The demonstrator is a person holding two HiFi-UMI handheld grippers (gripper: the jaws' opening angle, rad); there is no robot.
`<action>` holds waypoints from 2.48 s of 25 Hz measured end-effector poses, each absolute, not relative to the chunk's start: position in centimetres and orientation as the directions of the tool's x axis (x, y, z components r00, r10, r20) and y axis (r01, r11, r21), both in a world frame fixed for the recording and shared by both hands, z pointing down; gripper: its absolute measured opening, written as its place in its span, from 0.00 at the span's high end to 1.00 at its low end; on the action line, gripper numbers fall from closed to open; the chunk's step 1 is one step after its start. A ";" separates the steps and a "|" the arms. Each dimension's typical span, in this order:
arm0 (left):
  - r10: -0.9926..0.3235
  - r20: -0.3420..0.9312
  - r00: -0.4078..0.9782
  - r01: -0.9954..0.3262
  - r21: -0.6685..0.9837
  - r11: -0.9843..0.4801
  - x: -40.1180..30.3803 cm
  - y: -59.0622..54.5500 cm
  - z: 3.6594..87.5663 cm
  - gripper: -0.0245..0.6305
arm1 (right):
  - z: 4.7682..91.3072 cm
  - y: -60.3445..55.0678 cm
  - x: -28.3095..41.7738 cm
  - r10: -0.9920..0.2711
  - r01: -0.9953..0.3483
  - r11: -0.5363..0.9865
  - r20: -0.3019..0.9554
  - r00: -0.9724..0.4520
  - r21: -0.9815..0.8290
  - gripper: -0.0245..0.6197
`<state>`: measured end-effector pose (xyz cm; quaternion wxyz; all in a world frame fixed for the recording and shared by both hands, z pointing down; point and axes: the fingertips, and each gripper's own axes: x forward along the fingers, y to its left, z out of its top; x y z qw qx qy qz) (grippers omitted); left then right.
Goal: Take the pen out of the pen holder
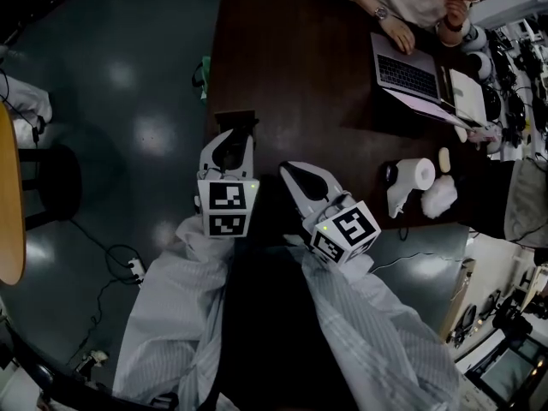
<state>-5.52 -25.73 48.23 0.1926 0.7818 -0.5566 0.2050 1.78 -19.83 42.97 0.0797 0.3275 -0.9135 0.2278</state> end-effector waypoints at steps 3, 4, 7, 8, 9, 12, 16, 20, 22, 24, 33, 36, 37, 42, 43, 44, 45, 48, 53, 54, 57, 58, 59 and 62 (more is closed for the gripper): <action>-0.793 0.540 0.284 -0.952 0.062 -0.300 -5.0 -26.6 49.1 0.80 | 43.4 -20.2 2.1 -0.560 -0.640 0.673 0.310 -0.768 -0.372 0.96; -0.795 0.535 0.286 -0.952 0.065 -0.298 -4.9 -26.9 49.4 0.78 | 43.6 -20.2 2.1 -0.557 -0.640 0.670 0.316 -0.768 -0.376 0.96; -0.798 0.528 0.290 -0.954 0.088 -0.287 -4.3 -27.4 50.0 0.72 | 43.9 -20.1 2.3 -0.550 -0.641 0.662 0.329 -0.768 -0.389 0.96; -0.799 0.530 0.284 -0.955 0.086 -0.283 -4.1 -27.4 50.3 0.72 | 44.1 -20.1 2.5 -0.552 -0.644 0.657 0.332 -0.765 -0.392 0.96; -0.800 0.532 0.276 -0.957 0.075 -0.280 -3.9 -27.5 50.5 0.72 | 44.2 -20.1 2.8 -0.555 -0.648 0.651 0.335 -0.761 -0.395 0.96; -0.814 0.530 0.237 -0.961 0.007 -0.275 -3.5 -27.9 50.9 0.72 | 44.5 -20.3 3.3 -0.559 -0.654 0.639 0.339 -0.757 -0.406 0.96; -0.810 0.555 0.189 -0.965 -0.048 -0.258 -3.4 -28.2 51.8 0.72 | 44.7 -20.4 3.9 -0.560 -0.659 0.634 0.348 -0.752 -0.404 0.96; -0.805 0.572 0.157 -0.970 -0.064 -0.235 -3.9 -28.3 52.8 0.72 | 45.0 -20.5 4.3 -0.557 -0.658 0.627 0.350 -0.753 -0.417 0.96; -0.804 0.573 0.157 -0.971 -0.058 -0.231 -4.1 -28.4 53.0 0.73 | 45.1 -20.4 4.2 -0.551 -0.653 0.630 0.351 -0.757 -0.421 0.96; -0.805 0.572 0.157 -0.970 -0.062 -0.233 -4.0 -28.5 53.0 0.73 | 45.4 -20.4 4.1 -0.544 -0.650 0.632 0.356 -0.760 -0.422 0.96; -0.822 0.549 0.153 -0.971 -0.070 -0.228 -4.1 -28.7 52.6 0.85 | 45.7 -20.5 4.1 -0.536 -0.644 0.638 0.357 -0.765 -0.423 0.96; -0.824 0.545 0.157 -0.972 -0.060 -0.226 -4.3 -28.5 52.4 0.86 | 45.5 -20.4 4.1 -0.534 -0.638 0.643 0.349 -0.770 -0.424 0.96; -0.826 0.540 0.161 -0.973 -0.053 -0.224 -4.4 -28.4 52.2 0.87 | 45.4 -20.4 4.0 -0.533 -0.636 0.645 0.346 -0.772 -0.423 0.96; -0.838 0.511 0.191 -0.971 -0.026 -0.237 -4.9 -27.7 50.5 0.87 | 44.8 -20.5 3.5 -0.533 -0.626 0.661 0.330 -0.780 -0.413 0.96; -0.841 0.505 0.196 -0.970 -0.024 -0.241 -5.0 -27.5 50.1 0.87 | 44.6 -20.6 3.3 -0.533 -0.624 0.665 0.325 -0.781 -0.410 0.96; -0.843 0.498 0.201 -0.970 -0.020 -0.243 -5.2 -27.3 49.7 0.88 | 44.4 -20.6 3.2 -0.534 -0.622 0.670 0.319 -0.783 -0.406 0.96; -0.847 0.490 0.207 -0.970 -0.013 -0.244 -5.3 -27.0 49.2 0.88 | 44.1 -20.6 3.0 -0.534 -0.619 0.675 0.312 -0.785 -0.402 0.96; -0.861 0.457 0.221 -0.971 0.021 -0.238 -6.1 -26.2 47.2 0.88 | 43.0 -20.7 2.1 -0.539 -0.612 0.692 0.289 -0.791 -0.383 0.96; -0.894 0.384 0.231 -0.972 0.047 -0.232 -8.2 -24.6 42.7 0.88 | 40.9 -20.1 -0.4 -0.530 -0.586 0.725 0.251 -0.810 -0.363 0.96; -0.900 0.371 0.228 -0.973 0.050 -0.226 -8.8 -24.2 41.9 0.88 | 40.6 -19.9 -1.1 -0.521 -0.576 0.735 0.246 -0.817 -0.358 0.96; -0.915 0.334 0.225 -0.974 0.067 -0.215 -10.2 -23.0 39.9 0.88 | 39.7 -19.3 -2.9 -0.505 -0.556 0.758 0.232 -0.831 -0.341 0.96; -0.919 0.324 0.226 -0.974 0.076 -0.213 -10.8 -22.5 39.3 0.88 | 39.5 -19.2 -3.6 -0.500 -0.551 0.765 0.230 -0.835 -0.335 0.96; -0.922 0.315 0.225 -0.974 0.085 -0.209 -11.3 -22.0 38.7 0.88 | 39.2 -19.1 -4.2 -0.496 -0.545 0.772 0.228 -0.838 -0.327 0.96; -0.932 0.294 0.213 -0.977 0.093 -0.194 -13.2 -20.7 37.3 0.88 | 38.1 -19.0 -6.1 -0.492 -0.535 0.789 0.211 -0.845 -0.303 0.96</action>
